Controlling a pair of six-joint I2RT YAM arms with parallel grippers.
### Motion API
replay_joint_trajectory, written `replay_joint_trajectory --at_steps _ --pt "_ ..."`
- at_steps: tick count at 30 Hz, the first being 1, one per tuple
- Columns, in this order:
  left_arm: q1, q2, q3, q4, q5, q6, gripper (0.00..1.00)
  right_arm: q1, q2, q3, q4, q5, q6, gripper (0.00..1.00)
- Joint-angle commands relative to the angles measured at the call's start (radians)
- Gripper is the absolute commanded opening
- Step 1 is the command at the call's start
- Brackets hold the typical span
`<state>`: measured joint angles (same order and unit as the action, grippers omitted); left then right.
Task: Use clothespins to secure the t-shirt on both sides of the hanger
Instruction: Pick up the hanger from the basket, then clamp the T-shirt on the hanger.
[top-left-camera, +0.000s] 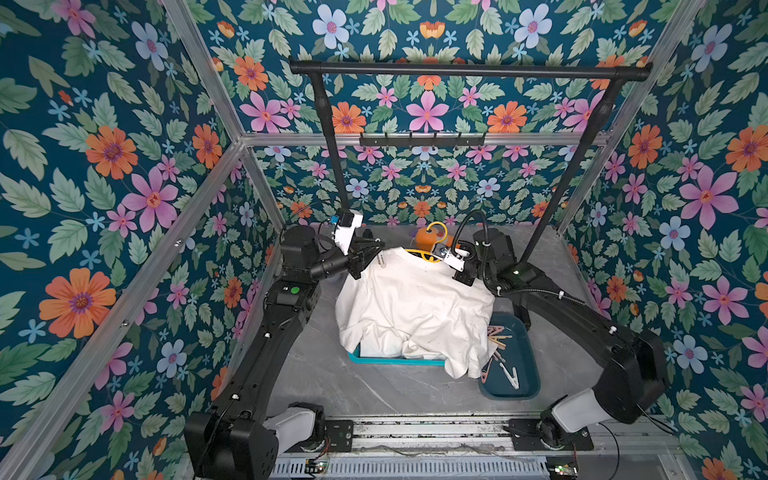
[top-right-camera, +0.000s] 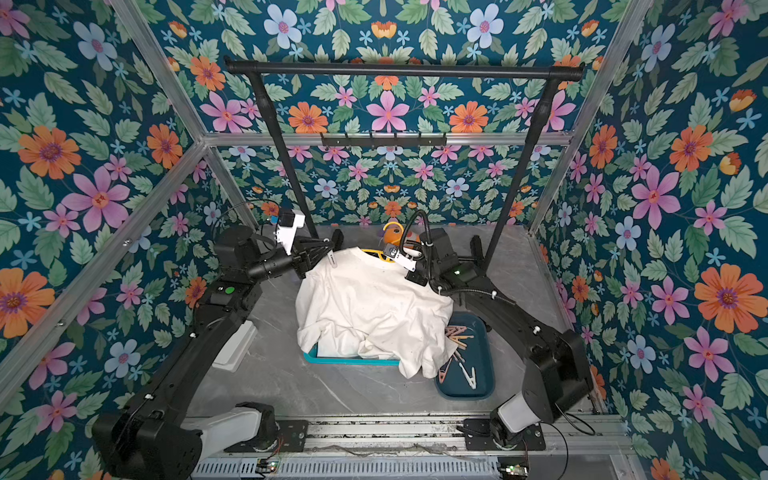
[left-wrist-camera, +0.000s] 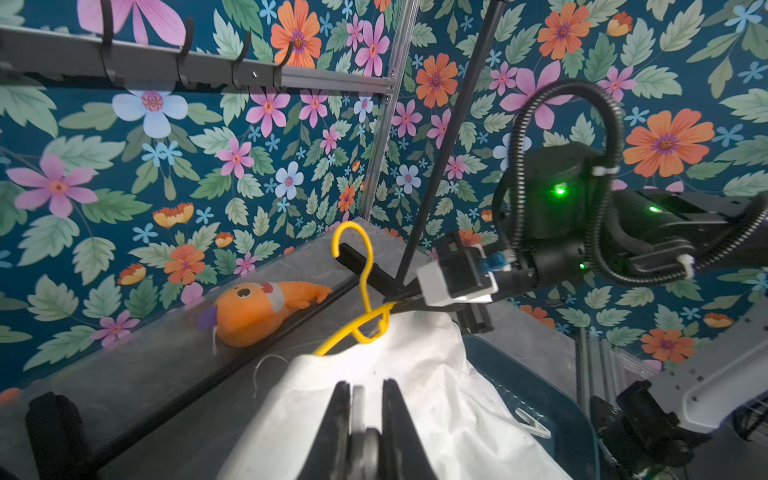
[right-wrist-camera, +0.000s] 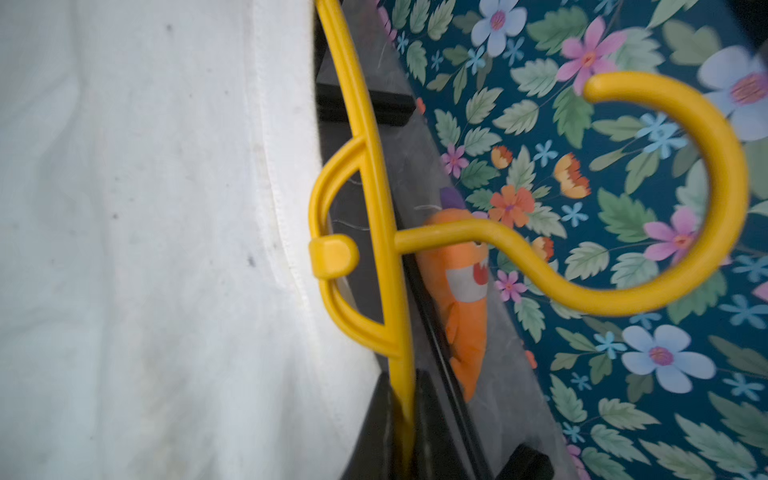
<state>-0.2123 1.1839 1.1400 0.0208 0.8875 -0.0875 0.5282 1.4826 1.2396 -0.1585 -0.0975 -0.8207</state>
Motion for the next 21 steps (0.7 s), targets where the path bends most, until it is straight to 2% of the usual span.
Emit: replay_joint_trajectory --at_steps 1,7,13,21 --pt "0.003 -0.01 0.021 -0.013 -0.015 0.052 0.0 0.006 -0.065 -0.074 0.256 -0.042 -0.102 0.0" --pt "0.005 -0.036 0.011 0.112 0.06 0.037 0.0 0.009 -0.154 -0.148 0.32 -0.113 -0.146 0.0" --pt "0.014 0.008 0.009 0.188 0.219 0.031 0.0 0.013 -0.183 -0.161 0.325 -0.136 -0.152 0.0" --pt "0.032 0.026 0.04 0.273 0.272 -0.021 0.0 0.013 -0.183 -0.167 0.319 -0.13 -0.163 0.0"
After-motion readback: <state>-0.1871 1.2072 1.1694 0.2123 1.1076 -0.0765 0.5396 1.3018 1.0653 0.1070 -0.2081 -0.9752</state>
